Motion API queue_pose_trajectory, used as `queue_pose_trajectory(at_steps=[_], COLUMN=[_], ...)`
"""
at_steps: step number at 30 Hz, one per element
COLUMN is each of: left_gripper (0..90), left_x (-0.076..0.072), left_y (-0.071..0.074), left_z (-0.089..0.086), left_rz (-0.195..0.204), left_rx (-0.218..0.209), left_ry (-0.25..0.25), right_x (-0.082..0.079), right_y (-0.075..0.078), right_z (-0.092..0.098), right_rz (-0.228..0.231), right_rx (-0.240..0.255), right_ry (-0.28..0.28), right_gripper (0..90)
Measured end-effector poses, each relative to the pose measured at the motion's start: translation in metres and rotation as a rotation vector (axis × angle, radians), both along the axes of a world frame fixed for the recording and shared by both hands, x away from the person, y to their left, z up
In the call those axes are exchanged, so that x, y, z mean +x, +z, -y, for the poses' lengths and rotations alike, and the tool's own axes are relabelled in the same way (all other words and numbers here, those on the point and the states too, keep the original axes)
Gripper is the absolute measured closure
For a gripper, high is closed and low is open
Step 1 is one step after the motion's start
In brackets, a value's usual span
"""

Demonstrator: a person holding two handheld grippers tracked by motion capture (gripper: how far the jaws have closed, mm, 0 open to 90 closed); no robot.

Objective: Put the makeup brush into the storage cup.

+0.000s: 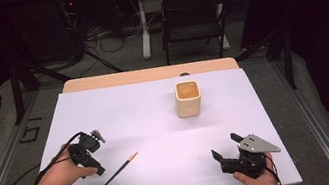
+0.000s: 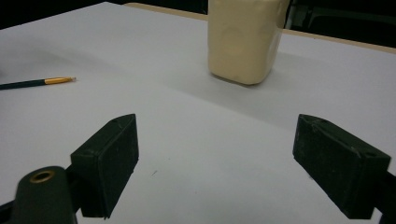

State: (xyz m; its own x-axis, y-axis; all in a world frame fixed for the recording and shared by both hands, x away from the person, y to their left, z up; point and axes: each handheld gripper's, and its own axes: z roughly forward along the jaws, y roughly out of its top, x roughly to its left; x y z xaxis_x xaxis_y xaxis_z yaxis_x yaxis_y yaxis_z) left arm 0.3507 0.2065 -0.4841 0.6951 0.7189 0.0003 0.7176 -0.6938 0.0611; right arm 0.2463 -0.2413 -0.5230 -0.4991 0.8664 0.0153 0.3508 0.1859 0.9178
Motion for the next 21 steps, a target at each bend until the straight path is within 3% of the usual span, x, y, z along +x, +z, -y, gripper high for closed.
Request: queue_pose_trajectory(at_steps=[21], left_gripper=[36.6], left_x=[0.001], left_y=[-0.005], left_z=[0.020], left_rz=[-0.024], left_rx=[-0.003], left_ry=[-0.024], right_x=[0.000], right_y=[-0.001], right_z=[0.000], right_rz=[0.001], right_rx=[0.000], right_ry=[0.006], right_gripper=[14.1])
